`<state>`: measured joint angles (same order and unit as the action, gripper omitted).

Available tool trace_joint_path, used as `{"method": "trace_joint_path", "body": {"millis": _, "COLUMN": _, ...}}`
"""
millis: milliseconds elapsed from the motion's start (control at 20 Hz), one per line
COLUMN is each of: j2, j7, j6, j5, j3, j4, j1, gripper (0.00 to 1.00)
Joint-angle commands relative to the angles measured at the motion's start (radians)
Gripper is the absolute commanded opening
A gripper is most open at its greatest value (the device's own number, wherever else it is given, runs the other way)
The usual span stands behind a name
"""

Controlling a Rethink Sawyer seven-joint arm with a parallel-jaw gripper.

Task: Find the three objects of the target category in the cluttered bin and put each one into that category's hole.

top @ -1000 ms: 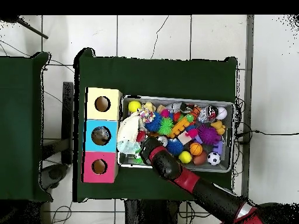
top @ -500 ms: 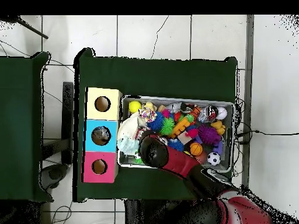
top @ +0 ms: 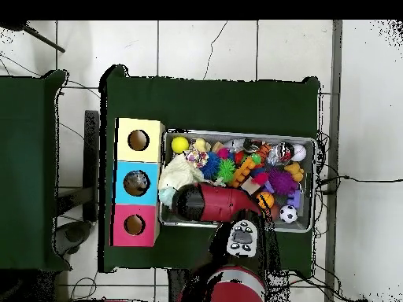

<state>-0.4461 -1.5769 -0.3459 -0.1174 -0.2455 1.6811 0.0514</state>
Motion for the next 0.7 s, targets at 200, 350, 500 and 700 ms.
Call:
{"method": "trace_joint_path", "body": {"millis": 200, "j2": -0.105, "j7": 0.249, "j6": -0.216, "j5": -0.323, "j3": -0.13, "j4": -0.203, "j1": 0.158, "gripper": 0.0}}
{"method": "trace_joint_path", "body": {"millis": 350, "j2": -0.162, "j7": 0.358, "j6": -0.276, "j5": -0.381, "j3": -0.056, "j4": -0.221, "j1": 0.226, "gripper": 0.0}}
{"method": "trace_joint_path", "body": {"millis": 500, "j2": -0.203, "j7": 0.406, "j6": -0.305, "j5": -0.407, "j3": 0.013, "j4": -0.231, "j1": 0.295, "gripper": 0.0}}
{"method": "trace_joint_path", "body": {"millis": 700, "j2": -0.23, "j7": 0.496, "j6": -0.362, "j5": -0.467, "j3": 0.068, "j4": -0.269, "j1": 0.336, "gripper": 0.0}}
